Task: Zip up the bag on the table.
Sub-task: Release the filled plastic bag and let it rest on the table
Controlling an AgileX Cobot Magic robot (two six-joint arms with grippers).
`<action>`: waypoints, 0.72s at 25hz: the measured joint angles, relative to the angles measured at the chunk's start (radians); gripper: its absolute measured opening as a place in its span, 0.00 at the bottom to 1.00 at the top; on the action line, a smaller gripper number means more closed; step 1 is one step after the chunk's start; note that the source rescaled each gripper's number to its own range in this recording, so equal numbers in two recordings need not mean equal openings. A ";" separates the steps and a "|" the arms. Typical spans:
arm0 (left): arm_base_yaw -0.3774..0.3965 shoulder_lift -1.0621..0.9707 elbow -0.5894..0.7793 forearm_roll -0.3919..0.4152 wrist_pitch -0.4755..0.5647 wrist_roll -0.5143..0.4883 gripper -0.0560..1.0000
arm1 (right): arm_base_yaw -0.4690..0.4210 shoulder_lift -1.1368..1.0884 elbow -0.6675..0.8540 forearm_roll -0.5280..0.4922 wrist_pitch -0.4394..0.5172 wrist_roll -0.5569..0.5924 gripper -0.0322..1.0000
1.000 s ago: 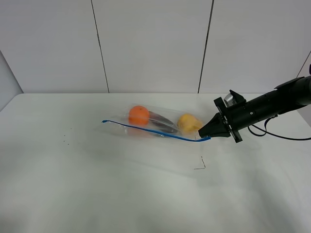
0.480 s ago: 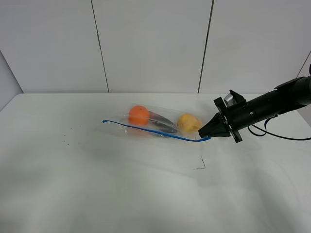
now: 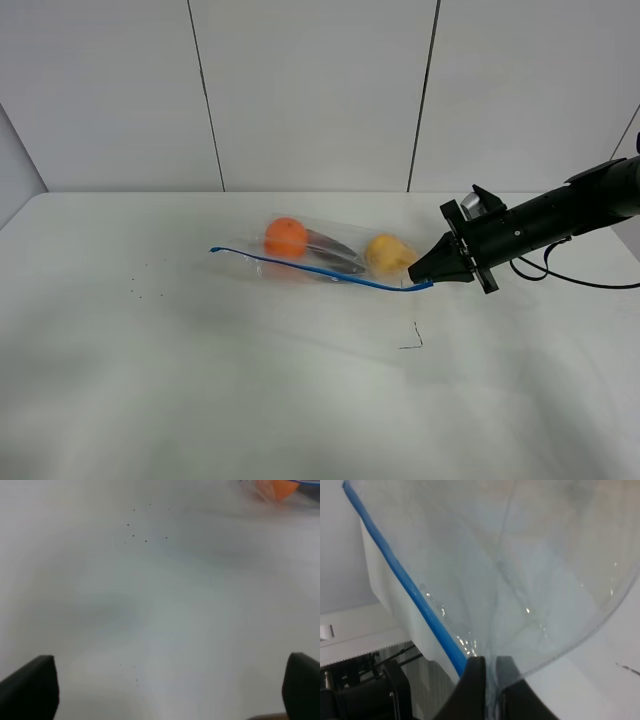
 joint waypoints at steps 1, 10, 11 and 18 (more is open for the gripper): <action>0.000 0.000 0.000 0.000 0.000 0.000 1.00 | 0.000 0.000 0.000 0.000 0.000 0.000 0.03; 0.000 0.000 0.000 0.000 0.000 0.003 1.00 | 0.000 0.000 0.000 0.000 0.000 0.000 0.03; 0.000 0.000 0.000 0.000 0.000 0.003 1.00 | 0.000 0.000 0.000 0.000 0.000 0.000 0.03; 0.000 0.000 0.000 0.000 0.000 0.003 1.00 | 0.000 0.000 0.000 0.000 0.000 0.000 0.03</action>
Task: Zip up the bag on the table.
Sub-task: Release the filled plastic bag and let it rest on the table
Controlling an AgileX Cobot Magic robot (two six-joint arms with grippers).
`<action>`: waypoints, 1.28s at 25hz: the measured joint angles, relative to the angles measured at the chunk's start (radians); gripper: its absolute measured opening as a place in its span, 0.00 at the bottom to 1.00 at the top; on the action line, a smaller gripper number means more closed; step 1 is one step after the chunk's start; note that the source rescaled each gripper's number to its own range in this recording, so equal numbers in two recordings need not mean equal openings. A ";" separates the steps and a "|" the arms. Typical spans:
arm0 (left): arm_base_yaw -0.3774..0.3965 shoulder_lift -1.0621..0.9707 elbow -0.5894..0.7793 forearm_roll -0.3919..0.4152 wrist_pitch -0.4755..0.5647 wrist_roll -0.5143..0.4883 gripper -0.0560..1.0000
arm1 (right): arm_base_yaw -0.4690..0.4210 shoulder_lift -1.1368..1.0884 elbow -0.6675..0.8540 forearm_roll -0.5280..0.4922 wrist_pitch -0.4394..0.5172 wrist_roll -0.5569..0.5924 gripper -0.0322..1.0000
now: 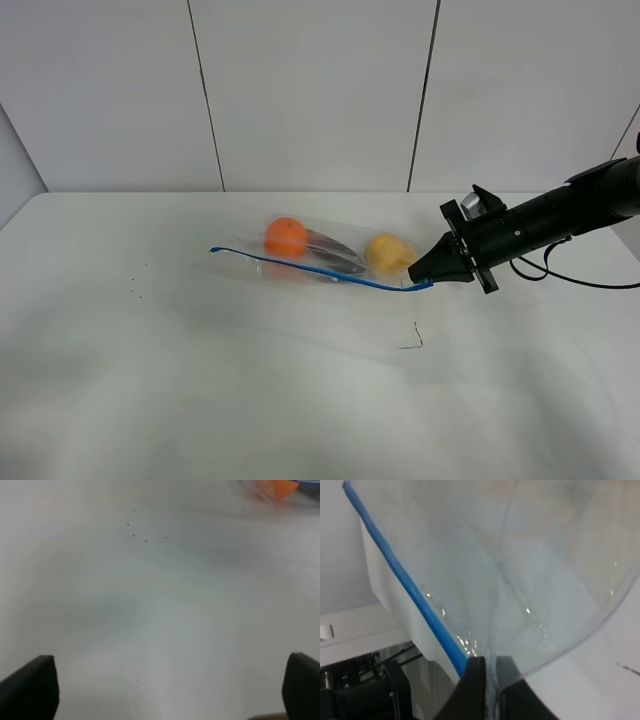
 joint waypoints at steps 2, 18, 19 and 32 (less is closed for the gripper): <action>0.000 0.000 0.000 0.000 0.000 0.000 1.00 | 0.000 0.000 0.000 0.000 0.000 0.000 0.03; 0.000 0.000 0.000 0.000 0.000 0.000 1.00 | 0.000 0.000 0.000 0.000 0.000 0.000 0.03; 0.000 0.000 0.000 0.000 0.000 0.000 1.00 | 0.000 0.000 0.000 0.000 0.000 0.000 0.03; 0.000 0.000 0.000 0.000 0.000 0.000 1.00 | 0.000 -0.024 0.000 -0.005 0.000 0.000 0.03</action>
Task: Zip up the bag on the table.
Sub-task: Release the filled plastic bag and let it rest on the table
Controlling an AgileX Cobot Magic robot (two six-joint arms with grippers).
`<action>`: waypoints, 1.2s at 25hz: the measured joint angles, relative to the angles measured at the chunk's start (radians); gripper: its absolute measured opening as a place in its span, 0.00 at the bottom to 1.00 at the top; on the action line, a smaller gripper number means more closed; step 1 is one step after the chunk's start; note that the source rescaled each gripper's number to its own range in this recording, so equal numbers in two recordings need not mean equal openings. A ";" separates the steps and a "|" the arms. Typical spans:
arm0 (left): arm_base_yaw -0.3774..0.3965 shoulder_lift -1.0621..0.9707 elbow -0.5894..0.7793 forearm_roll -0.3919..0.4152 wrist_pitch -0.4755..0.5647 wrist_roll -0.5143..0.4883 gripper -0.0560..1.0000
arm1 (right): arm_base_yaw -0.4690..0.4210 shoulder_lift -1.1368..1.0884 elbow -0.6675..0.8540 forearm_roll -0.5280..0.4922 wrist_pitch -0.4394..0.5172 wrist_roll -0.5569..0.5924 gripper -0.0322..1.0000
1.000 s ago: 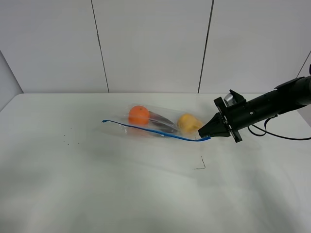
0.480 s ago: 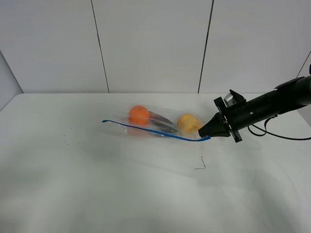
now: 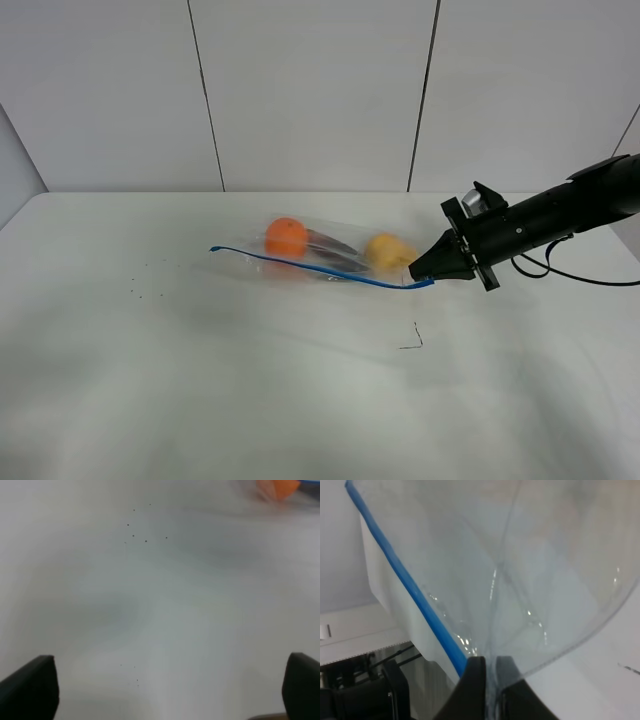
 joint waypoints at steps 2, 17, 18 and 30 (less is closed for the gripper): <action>0.000 0.000 0.000 0.000 0.000 0.000 1.00 | 0.000 -0.019 0.000 -0.004 0.000 -0.003 0.03; 0.051 0.000 0.000 0.001 0.000 0.000 1.00 | 0.000 -0.048 -0.001 -0.047 0.001 -0.007 0.03; 0.048 0.000 0.000 0.001 0.000 0.000 1.00 | 0.000 -0.048 -0.001 -0.047 0.001 -0.007 0.03; 0.030 0.000 0.000 0.001 0.000 0.000 1.00 | 0.000 -0.048 -0.001 -0.048 0.001 -0.007 0.03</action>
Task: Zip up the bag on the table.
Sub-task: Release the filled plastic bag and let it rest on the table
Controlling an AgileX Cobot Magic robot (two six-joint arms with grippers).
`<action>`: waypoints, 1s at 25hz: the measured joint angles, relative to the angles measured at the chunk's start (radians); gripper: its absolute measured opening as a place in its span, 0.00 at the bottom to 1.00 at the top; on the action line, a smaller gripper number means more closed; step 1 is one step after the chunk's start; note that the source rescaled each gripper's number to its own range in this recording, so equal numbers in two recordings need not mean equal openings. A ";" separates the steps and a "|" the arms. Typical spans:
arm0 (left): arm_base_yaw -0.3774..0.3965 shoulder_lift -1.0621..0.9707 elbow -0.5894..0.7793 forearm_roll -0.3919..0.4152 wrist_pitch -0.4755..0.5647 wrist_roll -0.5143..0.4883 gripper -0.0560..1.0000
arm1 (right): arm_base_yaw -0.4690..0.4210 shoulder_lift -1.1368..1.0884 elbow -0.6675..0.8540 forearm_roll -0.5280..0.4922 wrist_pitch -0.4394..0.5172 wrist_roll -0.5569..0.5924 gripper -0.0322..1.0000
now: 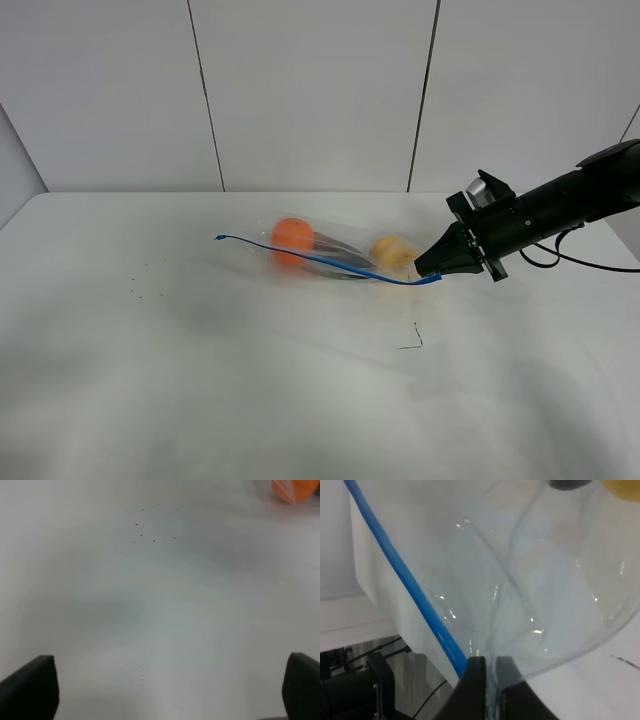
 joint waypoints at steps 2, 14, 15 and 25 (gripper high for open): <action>0.000 0.000 0.000 0.000 0.000 0.000 1.00 | 0.000 0.000 0.000 0.000 0.000 0.000 0.03; 0.000 0.000 0.000 0.000 0.000 0.001 1.00 | 0.003 0.000 0.000 0.020 0.003 0.000 0.91; 0.000 0.000 0.000 0.000 0.000 0.001 1.00 | 0.005 0.000 0.000 0.021 0.003 0.000 0.94; 0.000 0.000 0.000 0.000 0.000 0.001 1.00 | 0.029 -0.006 -0.003 0.023 0.003 0.044 1.00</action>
